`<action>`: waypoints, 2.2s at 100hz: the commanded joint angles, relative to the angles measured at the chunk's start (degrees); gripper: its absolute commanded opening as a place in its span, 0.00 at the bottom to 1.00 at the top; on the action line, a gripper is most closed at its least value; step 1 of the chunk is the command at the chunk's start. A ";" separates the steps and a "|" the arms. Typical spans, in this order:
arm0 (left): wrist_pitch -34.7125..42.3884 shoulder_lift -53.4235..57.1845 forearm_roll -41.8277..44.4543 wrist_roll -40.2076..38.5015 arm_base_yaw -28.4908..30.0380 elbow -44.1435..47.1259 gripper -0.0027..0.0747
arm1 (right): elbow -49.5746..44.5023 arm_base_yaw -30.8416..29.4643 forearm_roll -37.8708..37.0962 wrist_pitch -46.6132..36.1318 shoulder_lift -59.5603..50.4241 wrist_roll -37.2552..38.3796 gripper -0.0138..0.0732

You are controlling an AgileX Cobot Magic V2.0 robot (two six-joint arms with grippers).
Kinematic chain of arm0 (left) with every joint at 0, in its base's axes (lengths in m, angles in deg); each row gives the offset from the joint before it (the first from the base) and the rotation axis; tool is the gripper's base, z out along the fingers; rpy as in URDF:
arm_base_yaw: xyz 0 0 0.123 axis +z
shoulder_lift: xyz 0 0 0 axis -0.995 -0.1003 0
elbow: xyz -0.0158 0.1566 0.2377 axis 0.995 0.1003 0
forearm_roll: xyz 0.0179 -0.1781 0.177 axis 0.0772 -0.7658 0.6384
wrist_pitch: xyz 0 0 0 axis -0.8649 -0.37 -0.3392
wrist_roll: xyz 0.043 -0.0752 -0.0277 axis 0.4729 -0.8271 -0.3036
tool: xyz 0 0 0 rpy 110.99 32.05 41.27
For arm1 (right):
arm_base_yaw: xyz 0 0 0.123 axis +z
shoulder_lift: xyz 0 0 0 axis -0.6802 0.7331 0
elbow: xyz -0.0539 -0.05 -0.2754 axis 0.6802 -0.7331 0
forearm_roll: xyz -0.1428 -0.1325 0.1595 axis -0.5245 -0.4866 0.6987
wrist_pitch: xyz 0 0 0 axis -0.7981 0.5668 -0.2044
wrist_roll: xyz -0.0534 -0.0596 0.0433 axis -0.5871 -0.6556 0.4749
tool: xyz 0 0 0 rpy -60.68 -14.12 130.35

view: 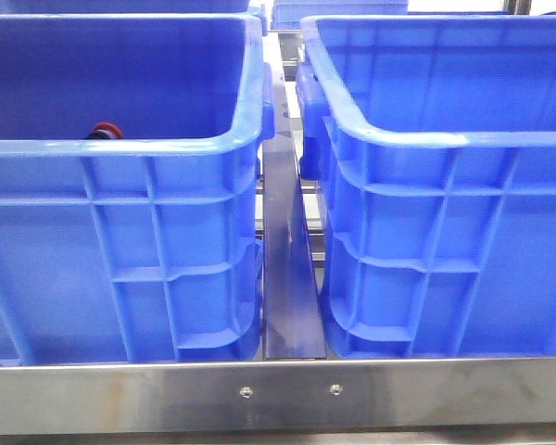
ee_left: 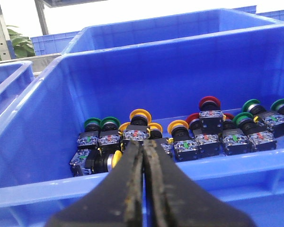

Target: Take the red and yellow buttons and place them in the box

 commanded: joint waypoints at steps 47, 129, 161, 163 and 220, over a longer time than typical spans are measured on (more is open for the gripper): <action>5.01 1.83 -1.84 -0.33 0.09 0.46 0.01 | 1.16 -0.38 -0.37 -4.63 -1.46 0.23 0.06; -33.26 -38.56 -4.50 0.09 0.09 -51.50 0.01 | 1.16 -0.38 -0.37 -4.63 -1.46 0.23 0.06; -35.27 -46.61 -4.39 0.09 0.09 -53.37 0.01 | 1.16 -0.38 -0.37 -4.63 -1.46 0.23 0.06; -35.41 -46.98 -4.39 0.09 0.09 -53.37 0.01 | 1.16 -0.38 -0.37 -4.63 -1.46 0.23 0.06; -35.50 -47.78 -5.03 0.09 0.09 -53.37 0.77 | 1.16 -0.38 -0.37 -4.63 -1.46 0.23 0.06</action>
